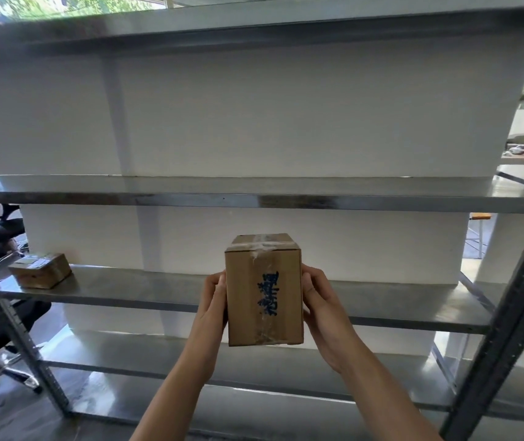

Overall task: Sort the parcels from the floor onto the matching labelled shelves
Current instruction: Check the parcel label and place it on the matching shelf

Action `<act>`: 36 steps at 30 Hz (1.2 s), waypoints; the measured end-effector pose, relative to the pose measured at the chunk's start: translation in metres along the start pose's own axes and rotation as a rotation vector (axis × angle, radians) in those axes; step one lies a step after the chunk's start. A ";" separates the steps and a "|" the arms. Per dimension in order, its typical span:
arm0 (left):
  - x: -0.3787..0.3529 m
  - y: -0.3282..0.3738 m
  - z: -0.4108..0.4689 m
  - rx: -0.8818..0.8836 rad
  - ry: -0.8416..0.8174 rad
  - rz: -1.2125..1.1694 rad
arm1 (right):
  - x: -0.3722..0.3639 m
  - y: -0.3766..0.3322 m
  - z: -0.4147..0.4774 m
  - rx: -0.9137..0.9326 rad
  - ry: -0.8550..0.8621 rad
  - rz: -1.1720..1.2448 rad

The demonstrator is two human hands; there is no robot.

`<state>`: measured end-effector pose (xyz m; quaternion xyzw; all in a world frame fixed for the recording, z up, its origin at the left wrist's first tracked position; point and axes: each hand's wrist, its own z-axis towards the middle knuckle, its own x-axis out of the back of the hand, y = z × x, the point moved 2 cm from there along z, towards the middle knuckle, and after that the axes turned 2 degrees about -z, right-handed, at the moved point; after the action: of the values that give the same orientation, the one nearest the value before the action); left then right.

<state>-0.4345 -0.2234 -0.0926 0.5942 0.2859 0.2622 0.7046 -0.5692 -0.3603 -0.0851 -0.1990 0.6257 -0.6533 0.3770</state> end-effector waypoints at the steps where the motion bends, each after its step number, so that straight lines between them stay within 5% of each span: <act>1: -0.002 -0.001 -0.001 -0.005 -0.003 0.012 | 0.000 -0.001 0.000 -0.002 0.010 0.008; 18: -0.013 -0.001 -0.019 -0.115 -0.204 0.095 | 0.018 -0.021 -0.015 0.007 -0.094 0.001; 36: -0.026 0.001 -0.027 -0.097 -0.274 0.105 | 0.044 -0.034 -0.025 -0.010 -0.179 -0.305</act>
<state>-0.4717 -0.2231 -0.0924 0.6038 0.1424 0.2287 0.7502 -0.6234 -0.3783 -0.0653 -0.3511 0.5553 -0.6795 0.3266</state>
